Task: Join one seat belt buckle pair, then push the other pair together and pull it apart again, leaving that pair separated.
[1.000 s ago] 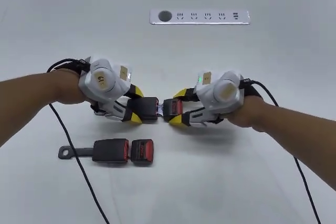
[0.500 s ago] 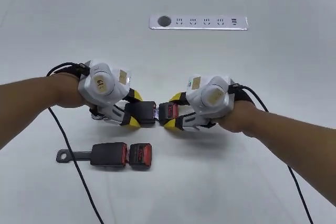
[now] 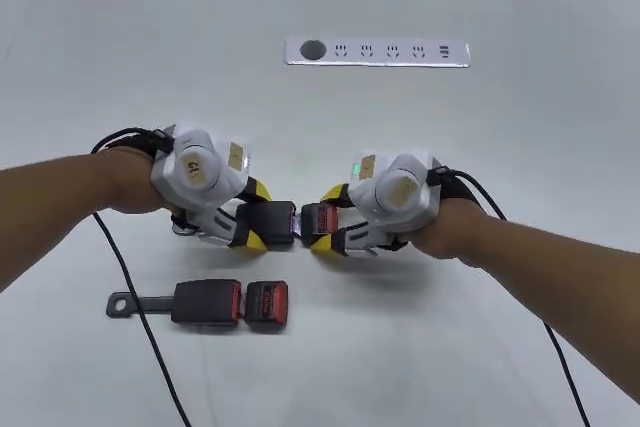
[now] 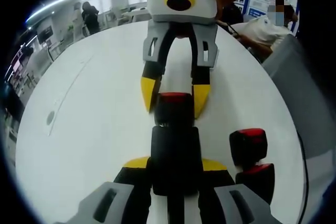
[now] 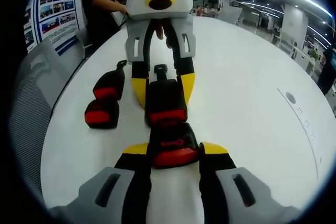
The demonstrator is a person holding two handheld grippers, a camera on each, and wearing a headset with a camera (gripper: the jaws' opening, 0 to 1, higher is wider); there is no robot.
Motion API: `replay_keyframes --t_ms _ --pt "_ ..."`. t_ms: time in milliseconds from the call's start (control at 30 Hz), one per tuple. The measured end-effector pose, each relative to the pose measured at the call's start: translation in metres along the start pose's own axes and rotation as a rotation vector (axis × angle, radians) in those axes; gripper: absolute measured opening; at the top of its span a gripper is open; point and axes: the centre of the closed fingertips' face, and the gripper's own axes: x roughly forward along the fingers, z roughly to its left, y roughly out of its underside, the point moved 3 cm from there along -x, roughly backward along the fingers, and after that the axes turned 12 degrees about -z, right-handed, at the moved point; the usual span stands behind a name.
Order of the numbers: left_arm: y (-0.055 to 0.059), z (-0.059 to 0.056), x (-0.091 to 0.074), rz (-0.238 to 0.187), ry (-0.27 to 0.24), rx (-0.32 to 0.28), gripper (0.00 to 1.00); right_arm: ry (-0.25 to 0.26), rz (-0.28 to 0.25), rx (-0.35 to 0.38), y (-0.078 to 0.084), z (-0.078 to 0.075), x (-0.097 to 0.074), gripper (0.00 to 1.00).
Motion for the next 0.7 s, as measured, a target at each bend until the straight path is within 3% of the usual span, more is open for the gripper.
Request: replay_keyframes --t_ms 700 --pt "0.0031 -0.0021 -0.0005 0.009 -0.004 -0.010 0.35 0.002 -0.001 0.002 -0.0008 0.0060 0.0007 0.34"
